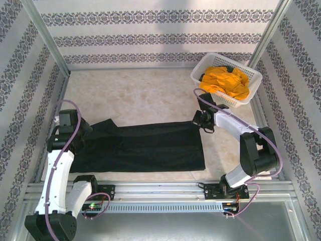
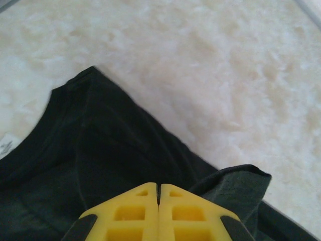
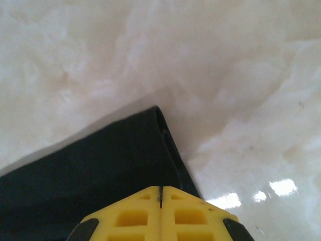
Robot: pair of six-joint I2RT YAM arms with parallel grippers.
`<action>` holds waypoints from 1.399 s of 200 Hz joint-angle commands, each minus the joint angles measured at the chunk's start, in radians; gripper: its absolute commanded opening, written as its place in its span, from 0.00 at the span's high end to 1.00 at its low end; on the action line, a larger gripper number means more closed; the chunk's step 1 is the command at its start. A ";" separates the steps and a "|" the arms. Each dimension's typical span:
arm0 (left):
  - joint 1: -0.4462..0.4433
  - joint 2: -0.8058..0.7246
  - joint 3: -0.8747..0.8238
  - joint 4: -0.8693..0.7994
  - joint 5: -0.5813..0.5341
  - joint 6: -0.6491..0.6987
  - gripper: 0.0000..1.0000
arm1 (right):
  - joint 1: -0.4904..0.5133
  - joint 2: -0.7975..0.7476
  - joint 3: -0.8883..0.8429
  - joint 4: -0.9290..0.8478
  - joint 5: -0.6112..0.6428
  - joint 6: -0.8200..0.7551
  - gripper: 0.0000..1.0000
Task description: Fold and stack the t-shirts
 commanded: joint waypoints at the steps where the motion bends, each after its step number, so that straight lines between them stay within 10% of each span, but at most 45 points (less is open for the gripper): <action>1: -0.002 -0.065 -0.037 -0.103 -0.105 -0.042 1.00 | 0.014 -0.064 -0.046 -0.008 -0.017 0.003 1.00; 129: -0.002 -0.108 -0.075 -0.180 -0.208 -0.064 1.00 | 0.128 -0.183 -0.196 -0.100 0.031 0.074 1.00; 280: -0.002 -0.070 -0.236 -0.258 -0.127 -0.413 1.00 | 0.155 -0.155 -0.220 -0.105 0.051 0.104 1.00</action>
